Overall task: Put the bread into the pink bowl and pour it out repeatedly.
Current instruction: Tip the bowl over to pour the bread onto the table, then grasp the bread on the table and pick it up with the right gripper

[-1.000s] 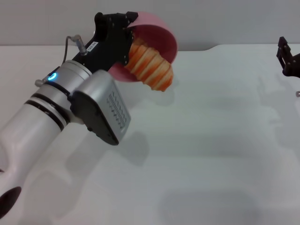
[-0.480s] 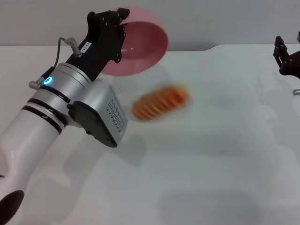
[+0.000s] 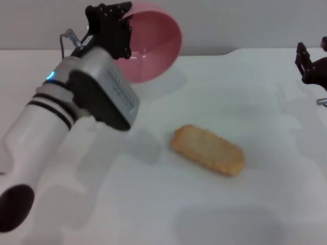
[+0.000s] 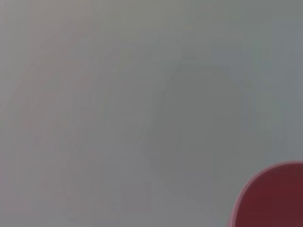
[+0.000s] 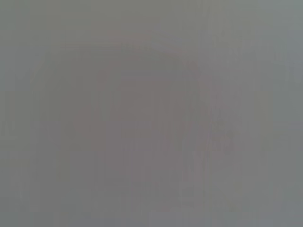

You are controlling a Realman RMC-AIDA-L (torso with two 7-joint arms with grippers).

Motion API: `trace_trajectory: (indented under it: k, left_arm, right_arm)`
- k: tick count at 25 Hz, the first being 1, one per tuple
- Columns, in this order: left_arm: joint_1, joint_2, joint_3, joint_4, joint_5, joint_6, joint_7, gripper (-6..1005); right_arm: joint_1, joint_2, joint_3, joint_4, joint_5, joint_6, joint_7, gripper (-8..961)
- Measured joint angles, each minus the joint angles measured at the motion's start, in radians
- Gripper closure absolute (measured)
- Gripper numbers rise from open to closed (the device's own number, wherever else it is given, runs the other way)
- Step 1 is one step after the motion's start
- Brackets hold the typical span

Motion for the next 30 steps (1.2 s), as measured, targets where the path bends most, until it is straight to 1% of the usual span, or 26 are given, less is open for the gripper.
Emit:
trace_trajectory:
  k: [3,4,5,6,7,8,10,11,12,15,16,17,21,25,27,28,30]
  left_arm:
    - [0.0,0.0,0.0,0.0,0.0,0.0,0.0,950]
    - [-0.006,0.001,-0.01,0.06,-0.127,-0.114,0.0,949]
    - [-0.015,0.002,-0.047,0.124,-0.25,-0.261,0.0,949]
    - [-0.015,0.002,-0.047,0.124,-0.25,-0.261,0.0,949]
    - [-0.018,0.001,-0.082,0.169,-0.331,-0.37,0.0,949]
    - [-0.018,0.001,-0.097,0.185,-0.379,-0.413,0.0,949]
    - [-0.019,0.001,-0.115,0.197,-0.436,-0.453,0.0,949]
    - [-0.024,0.001,-0.142,0.2,-0.484,-0.486,-0.001,949]
    - [-0.027,0.001,-0.154,0.2,-0.501,-0.505,-0.003,949]
    - [-0.052,0.003,-0.245,0.196,-0.583,-0.629,-0.032,948]
    - [-0.052,0.003,-0.245,0.196,-0.583,-0.629,-0.032,948]
    - [-0.072,0.004,-0.315,0.187,-0.607,-0.721,-0.097,948]
    - [-0.091,0.007,-0.393,0.177,-0.602,-0.802,-0.241,947]
    - [-0.138,0.008,-0.505,0.139,-0.572,-0.943,-0.413,947]
    - [-0.169,0.009,-0.561,0.115,-0.507,-1.014,-0.525,947]
    - [-0.179,0.009,-0.577,0.107,-0.473,-1.035,-0.57,947]
    - [-0.204,0.01,-0.592,0.09,-0.356,-1.064,-0.684,946]
  right_arm:
    - [0.005,0.0,-0.007,0.0,0.0,0.014,0.0,445]
    - [0.007,0.0,-0.012,0.0,0.0,0.019,0.0,445]
    - [0.008,0.0,-0.017,-0.001,0.0,0.029,0.0,445]
    - [0.01,0.0,-0.02,-0.004,0.0,0.039,0.0,445]
    - [0.011,0.0,-0.024,-0.01,0.0,0.052,0.001,445]
    - [0.012,0.0,-0.026,-0.015,0.0,0.069,0.003,445]
    - [0.016,0.0,-0.032,-0.027,0.0,0.101,0.011,445]
    - [0.018,0.0,-0.035,-0.034,0.0,0.117,0.016,445]
    - [0.019,0.0,-0.038,-0.039,0.0,0.131,0.021,445]
    - [0.021,-0.001,-0.048,-0.052,0.0,0.16,0.026,445]
    - [0.022,-0.001,-0.051,-0.055,0.0,0.164,0.026,445]
    - [0.022,-0.001,-0.053,-0.058,0.0,0.169,0.026,445]
    - [0.023,-0.002,-0.061,-0.073,0.0,0.189,0.026,445]
    - [0.028,-0.002,-0.067,-0.096,0.0,0.229,0.026,445]
    - [0.034,-0.002,-0.07,-0.111,0.0,0.265,0.026,445]
    - [0.036,-0.002,-0.071,-0.117,0.0,0.28,0.026,445]
    - [0.038,-0.002,-0.077,-0.135,0.0,0.319,0.026,445]
